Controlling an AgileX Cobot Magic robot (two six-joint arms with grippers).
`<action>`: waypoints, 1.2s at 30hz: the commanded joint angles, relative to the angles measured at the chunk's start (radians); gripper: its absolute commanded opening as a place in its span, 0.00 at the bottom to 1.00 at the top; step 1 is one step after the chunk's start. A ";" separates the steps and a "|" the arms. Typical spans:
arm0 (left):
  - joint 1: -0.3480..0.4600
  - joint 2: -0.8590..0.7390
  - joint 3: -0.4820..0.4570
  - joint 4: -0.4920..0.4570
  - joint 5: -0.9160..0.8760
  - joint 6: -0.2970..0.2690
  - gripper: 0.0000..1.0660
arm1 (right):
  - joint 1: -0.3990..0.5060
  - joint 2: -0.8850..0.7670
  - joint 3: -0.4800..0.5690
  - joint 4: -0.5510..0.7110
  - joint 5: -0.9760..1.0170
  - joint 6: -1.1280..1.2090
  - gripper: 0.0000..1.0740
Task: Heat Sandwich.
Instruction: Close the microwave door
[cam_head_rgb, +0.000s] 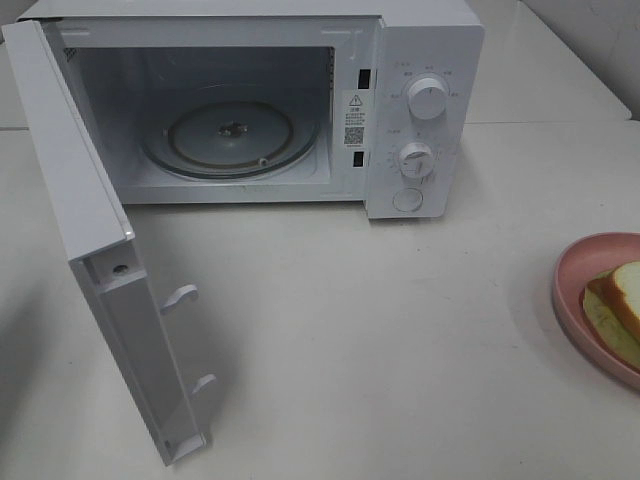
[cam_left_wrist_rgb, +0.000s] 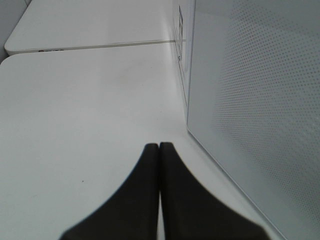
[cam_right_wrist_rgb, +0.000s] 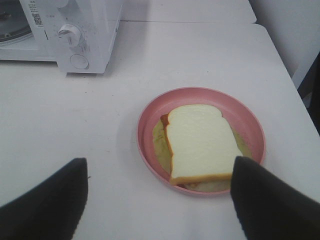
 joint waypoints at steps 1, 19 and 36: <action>0.001 0.089 0.007 0.010 -0.167 0.000 0.00 | -0.008 -0.027 0.002 0.003 -0.010 -0.012 0.71; -0.006 0.304 -0.080 0.338 -0.366 -0.193 0.00 | -0.008 -0.027 0.002 0.003 -0.010 -0.012 0.71; -0.227 0.451 -0.272 0.278 -0.353 -0.205 0.00 | -0.008 -0.027 0.002 0.003 -0.010 -0.012 0.71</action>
